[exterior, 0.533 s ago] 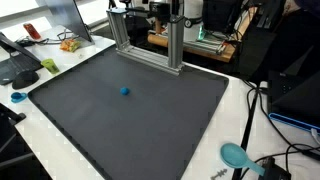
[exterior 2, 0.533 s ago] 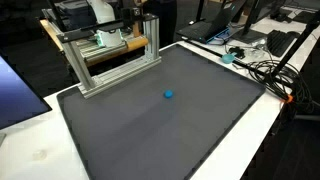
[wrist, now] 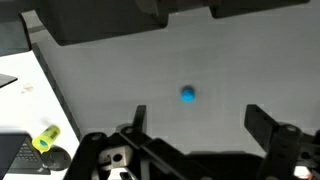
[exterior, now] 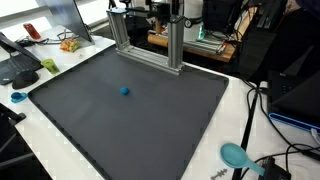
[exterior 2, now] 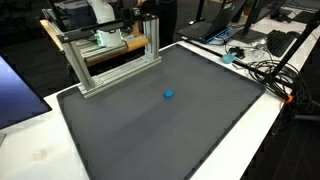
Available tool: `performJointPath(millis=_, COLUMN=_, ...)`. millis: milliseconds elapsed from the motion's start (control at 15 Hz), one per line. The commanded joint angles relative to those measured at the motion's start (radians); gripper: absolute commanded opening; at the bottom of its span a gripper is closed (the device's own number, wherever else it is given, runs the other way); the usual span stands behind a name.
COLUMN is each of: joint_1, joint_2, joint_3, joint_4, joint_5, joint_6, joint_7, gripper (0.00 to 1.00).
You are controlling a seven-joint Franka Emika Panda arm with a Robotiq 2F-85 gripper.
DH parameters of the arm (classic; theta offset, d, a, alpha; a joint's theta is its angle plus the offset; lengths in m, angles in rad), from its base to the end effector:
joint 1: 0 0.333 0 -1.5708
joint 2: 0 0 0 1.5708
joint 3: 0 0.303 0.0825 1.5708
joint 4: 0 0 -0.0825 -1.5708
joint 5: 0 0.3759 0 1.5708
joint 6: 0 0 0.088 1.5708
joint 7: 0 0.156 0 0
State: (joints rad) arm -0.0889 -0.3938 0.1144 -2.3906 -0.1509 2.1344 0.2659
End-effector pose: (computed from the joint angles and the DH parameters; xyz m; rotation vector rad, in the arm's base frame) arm 0.4456 -0.0014 0.4221 2.9653 -0.2585 0.2346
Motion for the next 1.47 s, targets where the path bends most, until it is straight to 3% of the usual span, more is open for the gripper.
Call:
performJointPath(millis=0, joint_1=0.019, joint_2=-0.084, joint_3=-0.047, joint_4=-0.05, joint_5=-0.008, joint_6=-0.074, joint_7=-0.091, gripper=1.0)
performJointPath(millis=200, joint_1=0.02, joint_2=-0.16, joint_3=-0.074, joint_4=-0.099, joint_5=0.001, joint_6=-0.117, joint_7=-0.139, gripper=1.0)
performJointPath(millis=533, joint_1=0.033, joint_2=-0.25, joint_3=-0.062, joint_4=-0.167, joint_5=0.043, joint_6=-0.166, joint_7=-0.086, gripper=1.0)
performJointPath(millis=600, joint_1=0.017, joint_2=-0.196, joint_3=-0.065, joint_4=-0.125, joint_5=0.01, joint_6=-0.145, joint_7=-0.096, gripper=1.0)
performJointPath(millis=933, joint_1=0.029, joint_2=-0.226, joint_3=-0.061, joint_4=-0.152, joint_5=0.019, joint_6=-0.155, joint_7=-0.093, gripper=1.0)
performJointPath(millis=1400, joint_1=0.097, joint_2=-0.259, joint_3=-0.061, joint_4=-0.228, joint_5=0.057, joint_6=-0.093, joint_7=-0.136, gripper=1.0)
